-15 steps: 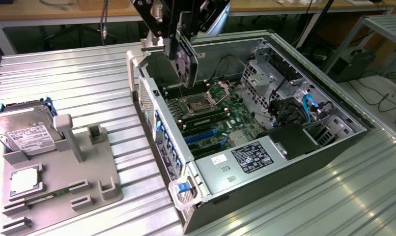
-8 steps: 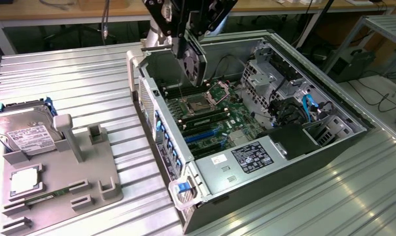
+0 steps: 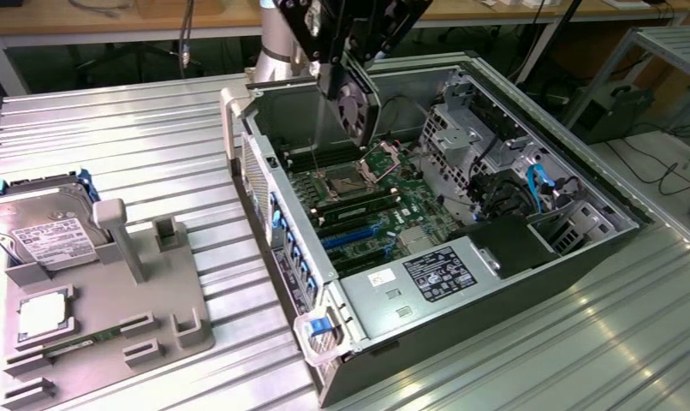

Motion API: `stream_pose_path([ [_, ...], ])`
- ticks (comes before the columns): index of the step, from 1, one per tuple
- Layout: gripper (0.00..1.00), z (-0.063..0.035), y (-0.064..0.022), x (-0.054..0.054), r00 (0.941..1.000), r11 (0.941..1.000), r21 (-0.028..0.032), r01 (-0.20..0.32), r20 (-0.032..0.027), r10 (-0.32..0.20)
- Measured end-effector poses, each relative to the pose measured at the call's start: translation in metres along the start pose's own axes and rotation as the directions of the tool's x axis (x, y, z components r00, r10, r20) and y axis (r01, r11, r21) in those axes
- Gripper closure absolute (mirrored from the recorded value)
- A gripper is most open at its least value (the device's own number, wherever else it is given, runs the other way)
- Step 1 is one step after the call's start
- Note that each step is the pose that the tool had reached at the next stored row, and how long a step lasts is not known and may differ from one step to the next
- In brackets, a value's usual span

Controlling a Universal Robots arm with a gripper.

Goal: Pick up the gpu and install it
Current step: 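Pick up the gpu and move the gpu toward the slot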

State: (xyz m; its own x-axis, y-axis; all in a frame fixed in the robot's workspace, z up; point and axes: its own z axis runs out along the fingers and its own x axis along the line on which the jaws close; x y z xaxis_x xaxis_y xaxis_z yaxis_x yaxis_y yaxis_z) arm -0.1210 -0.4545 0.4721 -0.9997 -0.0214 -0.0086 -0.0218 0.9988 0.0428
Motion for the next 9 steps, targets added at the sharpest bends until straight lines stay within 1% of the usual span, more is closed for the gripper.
stream_pose_path([
  [5, 0.72, 0.0002, -0.0003, -0.012, 1.0, 1.0, 0.0, 0.0, 0.0, 0.0],
  [8, 0.72, 0.0003, -0.0004, -0.017, 1.0, 1.0, 0.0, 0.0, 0.0, 0.0],
  [9, 0.72, 0.0003, -0.0005, -0.021, 1.0, 1.0, 0.0, 0.0, 0.0, 0.0],
])
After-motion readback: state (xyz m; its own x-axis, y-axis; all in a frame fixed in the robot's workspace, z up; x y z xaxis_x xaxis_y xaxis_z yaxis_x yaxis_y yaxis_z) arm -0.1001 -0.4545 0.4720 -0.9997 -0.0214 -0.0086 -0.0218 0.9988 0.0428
